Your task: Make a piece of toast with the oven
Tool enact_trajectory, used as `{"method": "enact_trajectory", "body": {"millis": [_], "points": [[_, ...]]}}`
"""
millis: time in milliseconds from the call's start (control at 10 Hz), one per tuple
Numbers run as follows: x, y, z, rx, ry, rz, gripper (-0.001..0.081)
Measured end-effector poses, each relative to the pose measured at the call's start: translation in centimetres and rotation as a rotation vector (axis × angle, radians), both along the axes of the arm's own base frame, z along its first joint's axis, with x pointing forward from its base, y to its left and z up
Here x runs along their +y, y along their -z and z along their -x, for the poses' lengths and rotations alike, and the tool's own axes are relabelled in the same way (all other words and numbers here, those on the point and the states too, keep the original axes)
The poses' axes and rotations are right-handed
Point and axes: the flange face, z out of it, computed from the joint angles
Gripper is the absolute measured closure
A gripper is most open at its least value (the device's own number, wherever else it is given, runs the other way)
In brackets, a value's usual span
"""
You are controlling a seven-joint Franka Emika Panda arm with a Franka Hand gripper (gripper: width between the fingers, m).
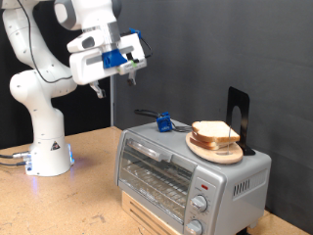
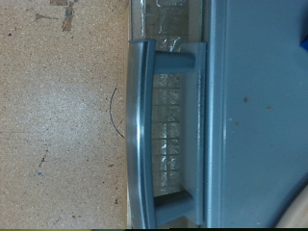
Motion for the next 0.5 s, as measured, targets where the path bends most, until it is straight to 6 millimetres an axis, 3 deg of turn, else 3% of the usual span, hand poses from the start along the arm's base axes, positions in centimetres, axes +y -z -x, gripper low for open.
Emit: {"method": "enact_trajectory", "body": {"millis": [500], "points": [[1.6, 4.8, -3.9, 0.04, -0.006, 0.029, -0.0003]]}}
